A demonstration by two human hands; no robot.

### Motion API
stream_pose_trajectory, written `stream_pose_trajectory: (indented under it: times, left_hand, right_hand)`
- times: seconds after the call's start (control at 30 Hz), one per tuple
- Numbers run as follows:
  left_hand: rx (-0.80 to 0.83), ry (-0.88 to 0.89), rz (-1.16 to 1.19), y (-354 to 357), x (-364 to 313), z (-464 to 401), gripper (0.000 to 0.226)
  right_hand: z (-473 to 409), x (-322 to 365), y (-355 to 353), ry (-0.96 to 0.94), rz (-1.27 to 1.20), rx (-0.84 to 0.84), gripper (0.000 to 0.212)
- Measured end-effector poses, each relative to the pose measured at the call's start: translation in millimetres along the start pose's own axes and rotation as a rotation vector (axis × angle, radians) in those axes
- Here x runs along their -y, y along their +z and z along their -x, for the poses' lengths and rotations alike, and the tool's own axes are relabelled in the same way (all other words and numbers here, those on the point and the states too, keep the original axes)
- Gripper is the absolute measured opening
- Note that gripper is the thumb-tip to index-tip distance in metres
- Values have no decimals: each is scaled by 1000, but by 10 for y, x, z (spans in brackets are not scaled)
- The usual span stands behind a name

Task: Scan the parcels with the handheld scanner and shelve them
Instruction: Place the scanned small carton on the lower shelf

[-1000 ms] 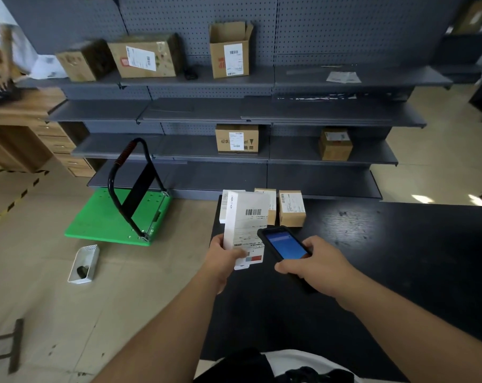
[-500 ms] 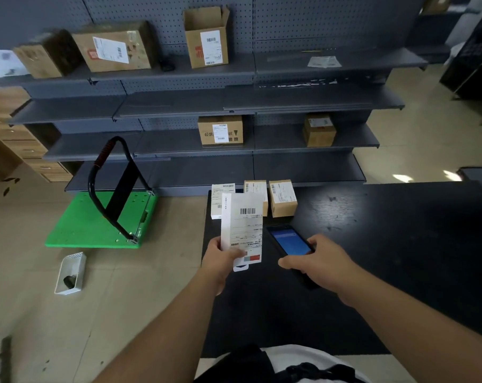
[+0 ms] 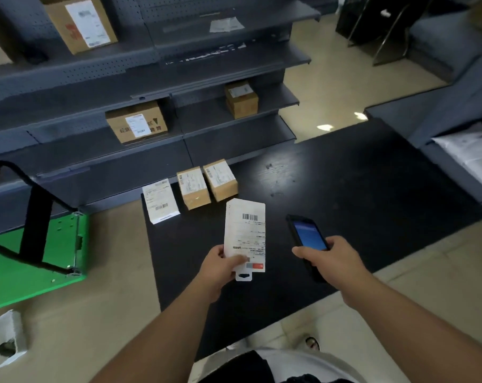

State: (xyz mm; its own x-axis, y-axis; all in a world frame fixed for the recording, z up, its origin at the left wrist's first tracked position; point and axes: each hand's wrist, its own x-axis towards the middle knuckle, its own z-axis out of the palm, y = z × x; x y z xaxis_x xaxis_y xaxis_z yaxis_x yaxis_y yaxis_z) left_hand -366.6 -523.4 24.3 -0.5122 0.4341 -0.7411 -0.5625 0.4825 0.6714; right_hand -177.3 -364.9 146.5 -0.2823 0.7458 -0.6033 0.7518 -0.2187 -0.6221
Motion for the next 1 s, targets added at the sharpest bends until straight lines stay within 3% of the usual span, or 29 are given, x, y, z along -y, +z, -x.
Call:
stream_pose_trajectory:
  times: [0.2, 0.4, 0.67, 0.8, 1.0]
  left_hand:
    - [87, 36, -142, 799, -224, 21, 49]
    - [220, 83, -222, 2026, -317, 206, 43]
    - [461, 102, -415, 3898, -216, 535, 44]
    - [536, 68, -477, 4647, -140, 646, 42]
    - [649, 13, -595, 5679, -146, 573, 41]
  right_hand:
    - [-93, -518, -686, 71, -190, -98, 85]
    - [-80, -1125, -1612, 83, -353, -204, 61]
    - [-78, -2090, -2905, 181, -582, -411, 58]
    - [-155, -2541, -3352, 255, -694, -507, 65]
    - [-396, -2960, -3902, 354, -844, -612, 58]
